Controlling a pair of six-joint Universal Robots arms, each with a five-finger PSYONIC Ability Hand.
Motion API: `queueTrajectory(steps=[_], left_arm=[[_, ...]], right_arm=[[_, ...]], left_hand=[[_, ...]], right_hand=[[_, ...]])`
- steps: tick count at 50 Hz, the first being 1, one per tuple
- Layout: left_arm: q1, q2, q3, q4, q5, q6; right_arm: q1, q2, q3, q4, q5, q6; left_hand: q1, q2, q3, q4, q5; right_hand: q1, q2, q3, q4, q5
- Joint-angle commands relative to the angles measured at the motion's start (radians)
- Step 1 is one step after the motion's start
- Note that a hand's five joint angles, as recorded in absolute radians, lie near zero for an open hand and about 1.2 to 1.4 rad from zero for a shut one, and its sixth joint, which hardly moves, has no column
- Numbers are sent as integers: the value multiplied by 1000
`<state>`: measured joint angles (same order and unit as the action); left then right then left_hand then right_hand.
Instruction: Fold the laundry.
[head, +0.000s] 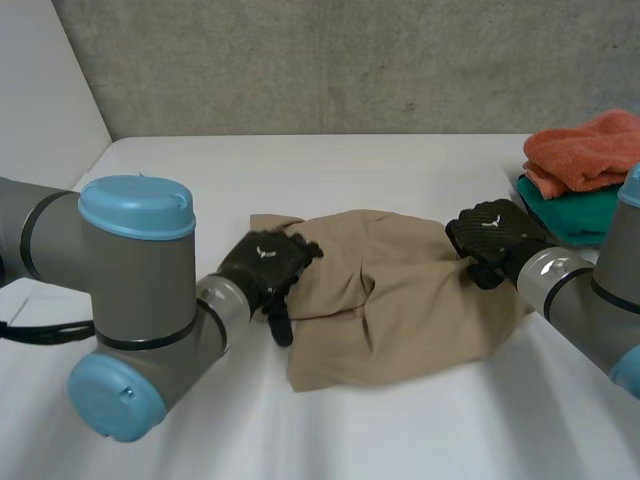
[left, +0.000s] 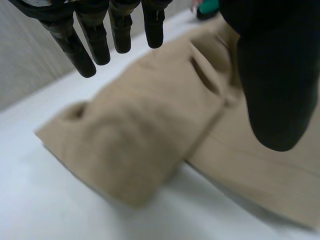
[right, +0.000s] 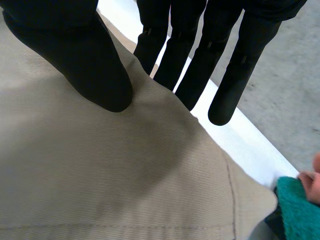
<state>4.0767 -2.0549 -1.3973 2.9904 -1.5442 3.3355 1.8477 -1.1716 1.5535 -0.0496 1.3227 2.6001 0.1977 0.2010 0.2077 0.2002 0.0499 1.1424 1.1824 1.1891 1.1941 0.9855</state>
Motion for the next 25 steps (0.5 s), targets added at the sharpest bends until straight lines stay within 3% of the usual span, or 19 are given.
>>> queueTrajectory(steps=[1,9,17,20,21,25], left_arm=[[-22,-24,-34,-123,12,9],[-78,-120,26,-93,-10,19],[-153,-198,145,-48,-82,5],[-186,-234,202,-36,-106,5],[-199,-255,231,-37,-123,5],[-202,-255,287,-79,-192,1]], right_arm=[[7,38,-79,-4,128,64],[19,67,-138,71,174,132],[27,61,-139,105,178,140],[27,56,-135,108,179,138],[27,50,-132,114,179,138],[27,14,-119,157,174,129]], left_hand=[[48,45,38,45,21],[124,121,114,122,98],[438,435,428,436,411],[819,815,809,816,792],[1195,1191,1185,1192,1168],[1199,1195,1189,1196,1172]], right_hand=[[254,214,207,202,236],[254,214,207,202,236],[254,214,207,202,236],[254,214,207,202,236],[254,214,207,202,236],[254,214,207,202,236]])
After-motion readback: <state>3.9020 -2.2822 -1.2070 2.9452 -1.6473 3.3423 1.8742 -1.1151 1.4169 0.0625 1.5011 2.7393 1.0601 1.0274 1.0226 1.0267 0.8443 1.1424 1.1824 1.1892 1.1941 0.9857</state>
